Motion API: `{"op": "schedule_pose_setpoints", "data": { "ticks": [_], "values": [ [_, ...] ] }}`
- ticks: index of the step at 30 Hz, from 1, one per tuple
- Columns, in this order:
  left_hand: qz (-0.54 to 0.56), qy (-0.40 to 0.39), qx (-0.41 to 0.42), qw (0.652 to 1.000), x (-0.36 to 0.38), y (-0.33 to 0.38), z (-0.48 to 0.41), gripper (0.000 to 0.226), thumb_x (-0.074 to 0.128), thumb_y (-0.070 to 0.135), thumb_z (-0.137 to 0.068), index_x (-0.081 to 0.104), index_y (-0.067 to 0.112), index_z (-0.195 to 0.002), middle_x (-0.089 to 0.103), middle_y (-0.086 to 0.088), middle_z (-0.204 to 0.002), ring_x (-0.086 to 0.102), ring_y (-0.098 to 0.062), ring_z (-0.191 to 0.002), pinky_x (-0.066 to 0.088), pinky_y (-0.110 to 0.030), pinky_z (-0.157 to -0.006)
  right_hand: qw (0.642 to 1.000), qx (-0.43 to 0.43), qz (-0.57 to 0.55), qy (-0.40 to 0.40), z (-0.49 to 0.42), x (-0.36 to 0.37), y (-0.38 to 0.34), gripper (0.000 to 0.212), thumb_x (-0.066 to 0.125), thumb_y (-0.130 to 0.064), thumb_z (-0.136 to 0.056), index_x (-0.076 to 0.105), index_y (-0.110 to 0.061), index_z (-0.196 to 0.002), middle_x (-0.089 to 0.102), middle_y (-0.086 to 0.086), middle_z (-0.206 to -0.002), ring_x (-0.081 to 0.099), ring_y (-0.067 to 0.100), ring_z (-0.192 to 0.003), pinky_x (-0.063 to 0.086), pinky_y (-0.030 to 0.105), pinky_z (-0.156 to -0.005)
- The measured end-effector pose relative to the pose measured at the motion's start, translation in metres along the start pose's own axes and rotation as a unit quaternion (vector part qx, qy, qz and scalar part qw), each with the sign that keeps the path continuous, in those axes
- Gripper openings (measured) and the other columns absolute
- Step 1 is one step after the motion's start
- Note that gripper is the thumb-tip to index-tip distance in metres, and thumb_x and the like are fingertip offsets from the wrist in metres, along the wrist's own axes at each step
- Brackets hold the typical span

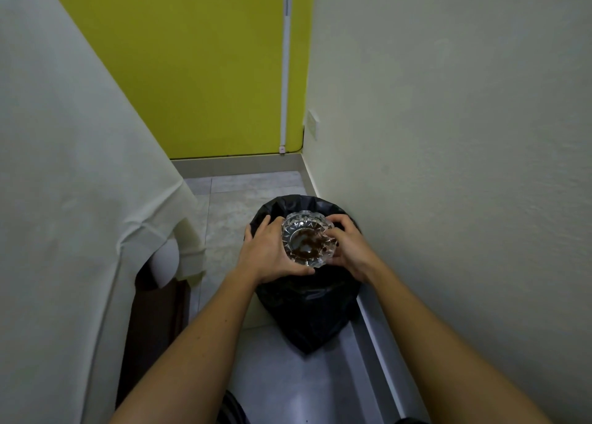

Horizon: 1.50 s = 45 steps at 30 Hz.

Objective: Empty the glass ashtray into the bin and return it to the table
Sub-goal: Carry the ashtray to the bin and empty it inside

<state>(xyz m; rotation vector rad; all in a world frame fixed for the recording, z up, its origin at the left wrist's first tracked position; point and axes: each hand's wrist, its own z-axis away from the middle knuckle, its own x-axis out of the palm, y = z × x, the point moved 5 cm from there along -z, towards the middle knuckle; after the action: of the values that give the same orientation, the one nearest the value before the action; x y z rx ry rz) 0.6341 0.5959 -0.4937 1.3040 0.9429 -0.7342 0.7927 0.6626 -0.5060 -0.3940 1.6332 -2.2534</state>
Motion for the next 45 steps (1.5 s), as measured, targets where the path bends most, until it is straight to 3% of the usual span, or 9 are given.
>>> {"op": "schedule_pose_setpoints", "data": {
  "ticks": [11,16,19,23,26,29,35,40,45],
  "values": [
    [-0.004,-0.063,0.013,0.998,0.023,-0.001,0.004,0.127,0.071,0.074,-0.061,0.011,0.017,-0.157,0.012,-0.001,-0.165,-0.005,-0.020,-0.153,-0.010,-0.051,-0.119,0.992,0.114,-0.045,-0.042,0.007,-0.009,0.025,0.027,0.044,-0.025,-0.102,0.057,-0.012,-0.122,0.068,0.012,-0.112,0.070,0.027,-0.091,0.062,0.040,-0.066],
    [-0.069,-0.129,-0.115,0.982,0.050,-0.039,0.024,0.137,0.060,0.081,-0.066,-0.024,0.016,-0.152,-0.025,-0.015,-0.160,-0.022,-0.034,-0.148,-0.011,-0.058,-0.116,0.994,0.102,-0.023,0.036,0.004,-0.019,0.028,0.020,0.041,-0.022,-0.103,0.049,-0.012,-0.118,0.056,0.014,-0.126,0.061,0.036,-0.109,0.061,0.041,-0.053],
    [-0.081,-0.149,-0.166,0.971,0.061,-0.048,0.031,0.132,0.048,0.085,-0.070,-0.024,0.011,-0.152,-0.030,-0.022,-0.157,-0.026,-0.038,-0.146,-0.013,-0.057,-0.117,0.994,0.089,0.013,0.062,-0.002,-0.020,0.028,0.012,0.040,-0.011,-0.100,0.051,-0.010,-0.106,0.058,0.013,-0.115,0.063,0.030,-0.093,0.061,0.042,-0.052],
    [-0.088,-0.132,-0.186,0.970,0.071,-0.048,0.031,0.135,0.044,0.088,-0.068,-0.019,0.004,-0.153,-0.028,-0.024,-0.157,-0.025,-0.037,-0.147,-0.013,-0.056,-0.116,0.976,0.074,0.160,0.129,-0.017,-0.025,0.028,0.031,0.041,-0.006,-0.093,0.047,-0.003,-0.124,0.054,0.019,-0.125,0.061,0.045,-0.101,0.059,0.048,-0.047],
    [-0.101,-0.120,-0.196,0.968,0.071,-0.049,0.029,0.140,0.044,0.091,-0.064,-0.017,0.002,-0.153,-0.024,-0.022,-0.159,-0.022,-0.035,-0.148,-0.012,-0.056,-0.117,0.896,-0.011,0.391,0.212,-0.015,-0.026,0.014,0.025,0.040,-0.005,-0.096,0.045,-0.001,-0.120,0.058,0.025,-0.118,0.060,0.042,-0.105,0.055,0.047,-0.079],
    [-0.116,-0.122,-0.202,0.965,0.068,-0.047,0.029,0.143,0.043,0.093,-0.062,-0.017,0.000,-0.152,-0.022,-0.021,-0.160,-0.021,-0.034,-0.149,-0.011,-0.056,-0.117,0.783,-0.108,0.591,0.160,-0.008,-0.008,0.012,0.026,0.040,-0.001,-0.096,0.043,-0.003,-0.121,0.059,0.023,-0.118,0.061,0.042,-0.106,0.049,0.047,-0.087],
    [-0.139,-0.103,-0.214,0.961,0.066,-0.046,0.029,0.145,0.040,0.095,-0.058,-0.013,-0.001,-0.153,-0.016,-0.019,-0.162,-0.018,-0.031,-0.150,-0.009,-0.055,-0.119,0.475,-0.366,0.800,0.023,0.012,0.024,0.047,0.034,0.041,-0.015,-0.075,0.073,-0.015,-0.086,0.065,0.003,-0.065,0.062,0.022,-0.046,0.041,0.026,-0.027],
    [-0.140,-0.094,-0.213,0.962,0.064,-0.043,0.029,0.146,0.042,0.096,-0.057,-0.010,-0.001,-0.153,-0.013,-0.019,-0.163,-0.016,-0.030,-0.151,-0.008,-0.054,-0.119,0.428,-0.449,0.781,0.069,0.016,0.024,0.036,0.024,0.046,-0.015,-0.078,0.069,-0.018,-0.080,0.062,0.000,-0.063,0.061,0.020,-0.048,0.042,0.025,-0.027],
    [-0.155,-0.090,-0.215,0.960,0.064,-0.041,0.031,0.147,0.038,0.098,-0.055,-0.008,-0.001,-0.154,-0.011,-0.018,-0.163,-0.015,-0.030,-0.151,-0.007,-0.054,-0.119,0.440,-0.476,0.755,0.100,0.026,0.015,0.042,0.018,0.051,-0.015,-0.082,0.066,-0.016,-0.089,0.064,0.000,-0.071,0.064,0.021,-0.056,0.046,0.028,-0.031]
  ]
}}
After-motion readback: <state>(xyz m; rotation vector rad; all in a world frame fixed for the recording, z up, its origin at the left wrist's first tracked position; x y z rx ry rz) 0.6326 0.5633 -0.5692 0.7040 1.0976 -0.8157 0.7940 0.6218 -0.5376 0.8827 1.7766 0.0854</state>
